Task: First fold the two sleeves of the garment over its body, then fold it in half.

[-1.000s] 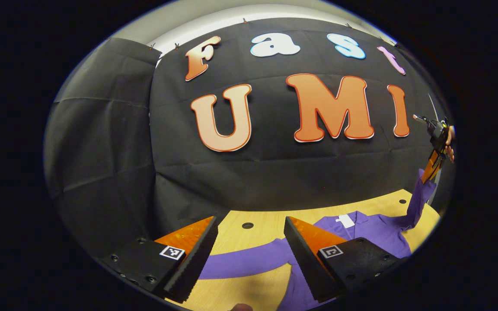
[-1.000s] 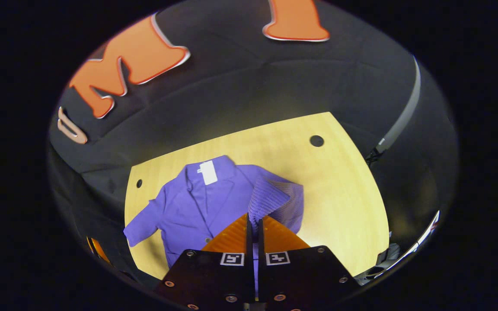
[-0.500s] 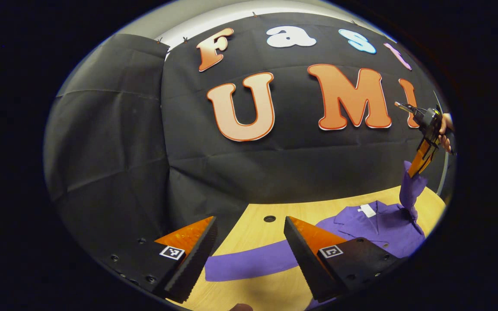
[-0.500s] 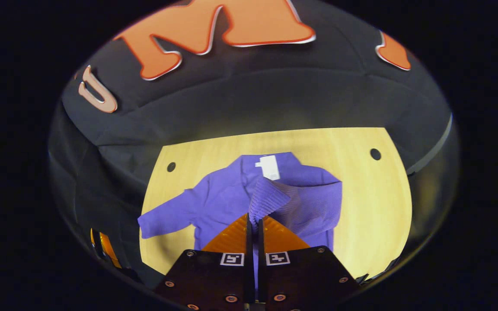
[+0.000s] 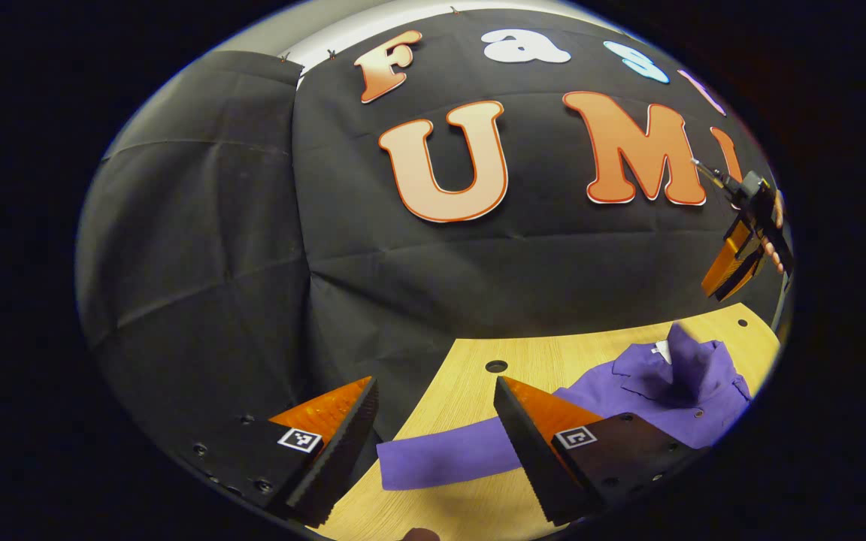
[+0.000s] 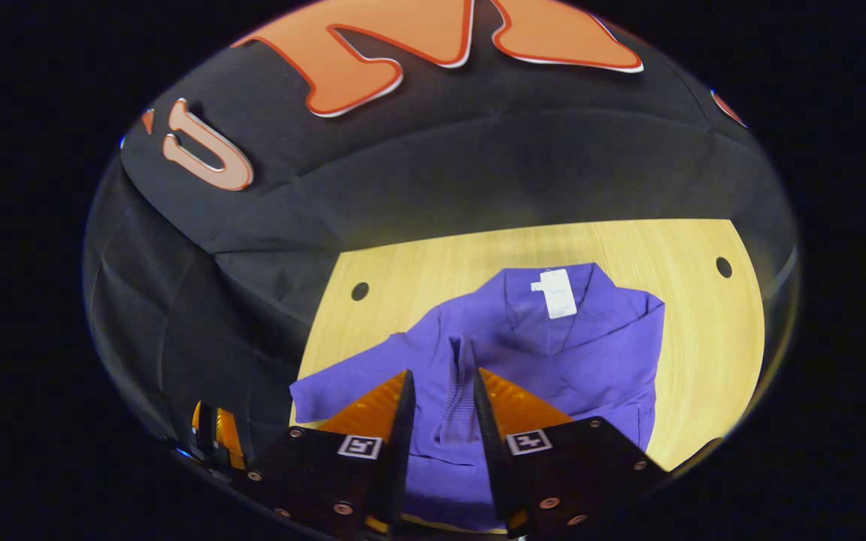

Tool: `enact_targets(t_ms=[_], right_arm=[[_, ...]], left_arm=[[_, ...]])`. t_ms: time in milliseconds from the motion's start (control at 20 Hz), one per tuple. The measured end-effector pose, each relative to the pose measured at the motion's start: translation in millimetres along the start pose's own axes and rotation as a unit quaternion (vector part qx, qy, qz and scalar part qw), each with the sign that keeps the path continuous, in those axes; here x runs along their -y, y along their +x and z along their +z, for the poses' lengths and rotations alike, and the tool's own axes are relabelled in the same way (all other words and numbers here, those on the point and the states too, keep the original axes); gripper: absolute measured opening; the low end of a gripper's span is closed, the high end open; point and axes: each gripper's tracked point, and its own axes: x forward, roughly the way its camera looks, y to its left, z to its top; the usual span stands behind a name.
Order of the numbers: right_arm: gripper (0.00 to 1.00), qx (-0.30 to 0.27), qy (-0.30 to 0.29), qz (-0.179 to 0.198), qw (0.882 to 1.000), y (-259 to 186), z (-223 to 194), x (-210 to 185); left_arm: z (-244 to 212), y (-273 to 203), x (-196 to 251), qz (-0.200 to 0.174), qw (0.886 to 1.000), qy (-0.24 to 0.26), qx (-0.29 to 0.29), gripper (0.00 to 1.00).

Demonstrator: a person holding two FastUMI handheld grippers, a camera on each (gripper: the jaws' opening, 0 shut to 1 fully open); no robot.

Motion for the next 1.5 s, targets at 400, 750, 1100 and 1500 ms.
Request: enact_targets(t_ms=[400, 750, 1100, 1500], right_arm=[[0.95, 0.131, -0.018, -0.025, 0.991, -75, 24, 34], [0.96, 0.246, -0.034, -0.086, 0.965, -147, 30, 78], [0.96, 0.319, -0.085, -0.167, 0.929, -210, 15, 113], [0.96, 0.34, -0.074, -0.195, 0.917, -232, -11, 124]], left_arm=[[-65, 59, -11, -0.015, 0.985, -0.046, -0.164, 0.98], [-124, 85, -8, -0.049, 0.943, -0.088, -0.318, 0.98], [-200, 100, -13, -0.051, 0.874, -0.131, -0.465, 0.98], [-245, 105, -47, -0.031, 0.843, -0.128, -0.521, 0.98]])
